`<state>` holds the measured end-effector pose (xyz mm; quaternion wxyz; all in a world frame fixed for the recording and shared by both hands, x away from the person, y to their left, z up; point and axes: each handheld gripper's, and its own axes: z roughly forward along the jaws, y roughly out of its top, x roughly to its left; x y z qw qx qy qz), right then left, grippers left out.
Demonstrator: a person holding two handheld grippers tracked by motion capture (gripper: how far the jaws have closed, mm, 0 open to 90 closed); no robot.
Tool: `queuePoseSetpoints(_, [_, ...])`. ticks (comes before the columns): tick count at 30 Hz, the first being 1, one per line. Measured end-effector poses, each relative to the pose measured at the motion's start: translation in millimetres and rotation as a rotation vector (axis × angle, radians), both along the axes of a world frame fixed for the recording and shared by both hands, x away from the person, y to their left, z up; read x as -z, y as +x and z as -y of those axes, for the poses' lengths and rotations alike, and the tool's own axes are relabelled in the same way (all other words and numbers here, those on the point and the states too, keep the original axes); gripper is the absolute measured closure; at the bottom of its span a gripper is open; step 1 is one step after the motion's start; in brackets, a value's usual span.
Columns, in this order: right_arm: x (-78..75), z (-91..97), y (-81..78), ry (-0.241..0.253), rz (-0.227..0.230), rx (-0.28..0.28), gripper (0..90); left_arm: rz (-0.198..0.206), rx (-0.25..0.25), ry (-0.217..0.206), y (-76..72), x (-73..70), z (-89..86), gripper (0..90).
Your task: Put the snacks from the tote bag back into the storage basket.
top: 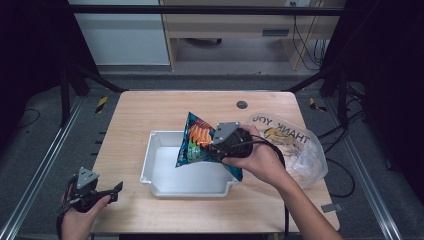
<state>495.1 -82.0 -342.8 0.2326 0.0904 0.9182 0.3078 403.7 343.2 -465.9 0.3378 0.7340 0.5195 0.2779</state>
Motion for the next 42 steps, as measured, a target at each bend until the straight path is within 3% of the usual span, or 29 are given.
queuePoseSetpoints(8, [3.8,-8.6,1.8,-0.009,-0.009,-0.011,40.8,0.006,-0.005,-0.004,1.7,-0.1,0.3,7.5])
queuePoseSetpoints(26, [15.0,-34.3,5.9,-0.029,-0.035,-0.041,40.8,0.027,-0.069,-0.009,4.5,0.3,1.5,9.0])
queuePoseSetpoints(33, [19.2,-40.7,8.7,-0.041,-0.039,-0.053,40.8,0.025,-0.074,-0.005,5.1,0.4,1.6,9.0])
queuePoseSetpoints(34, [20.2,-42.7,8.9,-0.038,-0.046,-0.053,40.8,0.025,-0.085,0.021,5.4,0.2,2.4,8.8])
queuePoseSetpoints(36, [21.1,-44.2,9.4,-0.038,-0.047,-0.058,40.8,0.021,-0.085,0.027,5.6,0.2,2.6,8.7])
queuePoseSetpoints(42, [22.8,-47.2,9.8,-0.038,-0.050,-0.062,40.8,0.010,-0.091,0.010,6.6,1.7,1.6,7.2])
